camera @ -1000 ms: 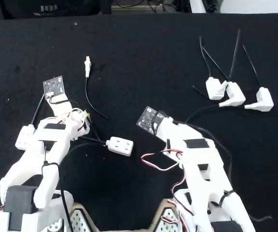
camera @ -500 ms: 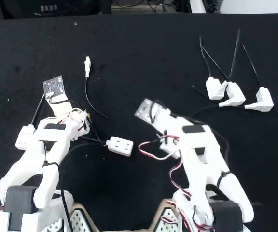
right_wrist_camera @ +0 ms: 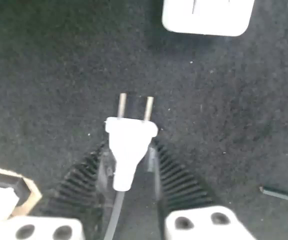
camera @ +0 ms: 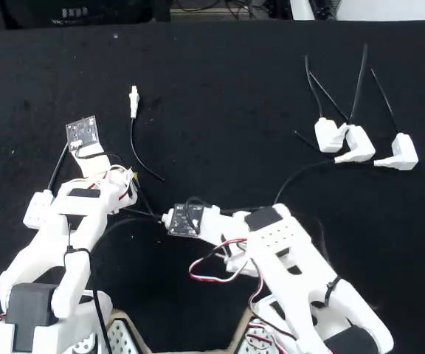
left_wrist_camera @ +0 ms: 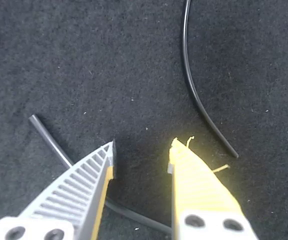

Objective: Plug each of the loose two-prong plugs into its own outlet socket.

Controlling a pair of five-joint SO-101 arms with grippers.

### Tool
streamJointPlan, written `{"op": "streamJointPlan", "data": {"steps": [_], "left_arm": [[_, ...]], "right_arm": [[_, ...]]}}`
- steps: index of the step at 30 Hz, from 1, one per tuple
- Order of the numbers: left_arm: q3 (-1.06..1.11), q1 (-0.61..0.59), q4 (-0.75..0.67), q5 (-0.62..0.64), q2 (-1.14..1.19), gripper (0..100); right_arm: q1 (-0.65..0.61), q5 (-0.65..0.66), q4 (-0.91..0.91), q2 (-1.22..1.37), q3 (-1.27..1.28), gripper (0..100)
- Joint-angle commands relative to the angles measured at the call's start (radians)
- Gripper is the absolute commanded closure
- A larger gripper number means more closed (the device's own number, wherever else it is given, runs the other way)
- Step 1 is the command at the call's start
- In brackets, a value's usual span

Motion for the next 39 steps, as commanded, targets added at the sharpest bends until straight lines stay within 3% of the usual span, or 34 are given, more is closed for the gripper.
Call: {"op": "streamJointPlan", "data": {"steps": [1, 10, 20, 29, 39], "left_arm": [[-0.01, -0.012, -0.012, 0.0, -0.032, 82], [-0.01, -0.012, -0.012, 0.0, -0.032, 82], [-0.01, -0.012, -0.012, 0.0, -0.032, 82], [-0.01, -0.012, -0.012, 0.0, -0.032, 82], [-0.012, -0.012, -0.012, 0.0, -0.032, 82]], "right_arm": [[-0.014, -0.06, -0.021, -0.031, -0.008, 76.8], [0.058, -0.186, -0.087, -0.031, -0.071, 85.4], [0.169, -0.19, -0.084, -0.033, -0.117, 85.5], [0.166, -0.287, -0.083, -0.031, -0.15, 85.7], [0.087, -0.287, 0.009, -0.033, -0.143, 85.4]]}}
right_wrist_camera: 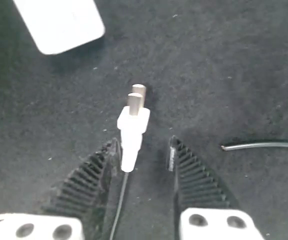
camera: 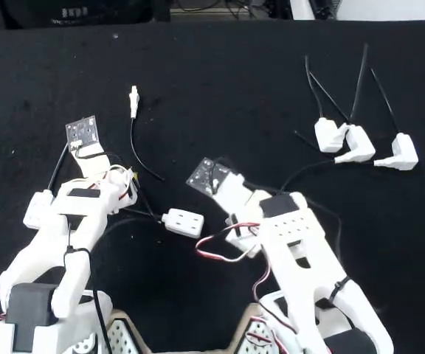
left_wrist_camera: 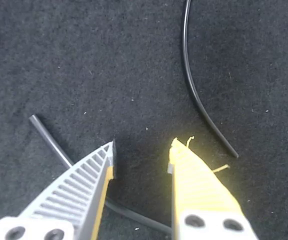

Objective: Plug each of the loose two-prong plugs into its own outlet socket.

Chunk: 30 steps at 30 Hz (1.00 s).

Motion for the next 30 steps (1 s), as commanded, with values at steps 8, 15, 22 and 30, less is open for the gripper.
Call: {"op": "streamJointPlan", "data": {"steps": [8, 15, 22, 30], "left_arm": [[-0.012, -0.012, -0.012, 0.0, -0.032, 82], [-0.01, -0.012, -0.012, 0.0, -0.034, 82], [-0.01, -0.012, -0.012, 0.0, -0.034, 82], [-0.01, -0.012, -0.012, 0.0, -0.034, 82]], "right_arm": [[-0.051, -0.005, -0.04, -0.022, -0.007, 85.3], [-0.04, 0.037, -0.216, -0.022, 0.131, 85.3], [0.038, 0.104, -0.219, -0.022, 0.136, 85.8], [0.083, 0.103, -0.213, -0.028, 0.136, 97.9]]}}
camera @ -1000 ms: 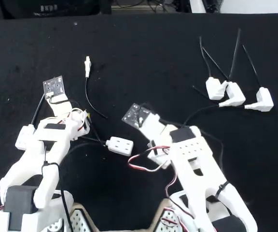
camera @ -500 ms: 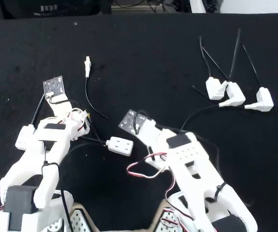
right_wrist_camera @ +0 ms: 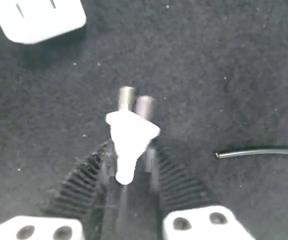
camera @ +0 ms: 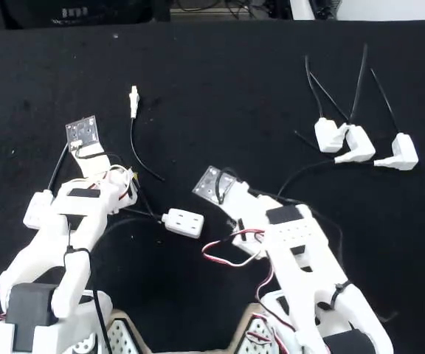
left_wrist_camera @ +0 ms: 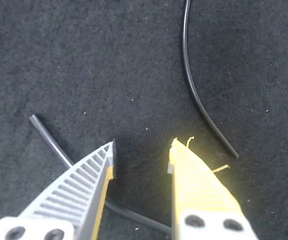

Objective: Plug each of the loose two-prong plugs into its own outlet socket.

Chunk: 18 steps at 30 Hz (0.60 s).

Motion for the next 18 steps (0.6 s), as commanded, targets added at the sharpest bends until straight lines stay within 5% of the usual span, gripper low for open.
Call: {"op": "streamJointPlan", "data": {"steps": [1, 11, 18], "left_arm": [[-0.01, -0.012, -0.012, 0.0, -0.034, 82], [-0.01, -0.012, -0.012, 0.0, -0.034, 82], [-0.01, -0.012, -0.012, 0.0, -0.034, 82]], "right_arm": [[0.015, -0.028, -0.011, -0.028, -0.012, 99.0], [-0.086, -0.109, 0.086, -0.021, -0.035, 98.2], [-0.103, -0.115, 0.081, -0.021, -0.025, 83.7]]}}
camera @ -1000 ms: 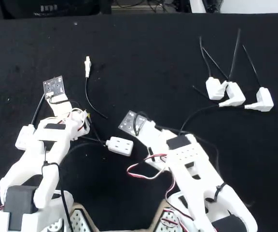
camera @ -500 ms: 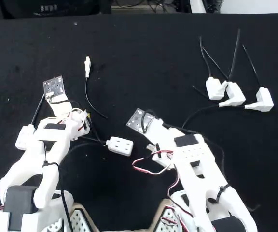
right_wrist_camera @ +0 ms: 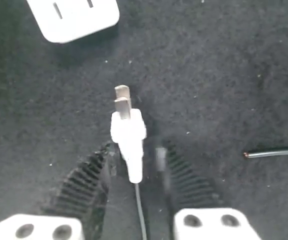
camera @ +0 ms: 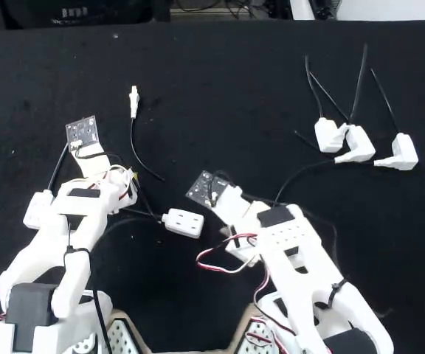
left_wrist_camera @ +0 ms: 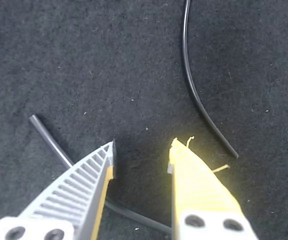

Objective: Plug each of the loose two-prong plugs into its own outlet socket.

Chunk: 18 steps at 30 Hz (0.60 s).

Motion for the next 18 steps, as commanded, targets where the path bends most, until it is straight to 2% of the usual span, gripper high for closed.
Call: {"op": "streamJointPlan", "data": {"steps": [1, 7, 18], "left_arm": [[-0.01, -0.012, -0.012, 0.0, -0.034, 82], [-0.01, -0.012, -0.012, 0.0, -0.034, 82], [-0.01, -0.013, -0.012, 0.0, -0.034, 82]], "right_arm": [[-0.02, -0.003, 0.003, -0.019, -0.018, 85.1], [-0.021, -0.003, -0.049, -0.021, -0.004, 92.3], [-0.023, -0.012, -0.06, -0.021, 0.028, 92.3]]}}
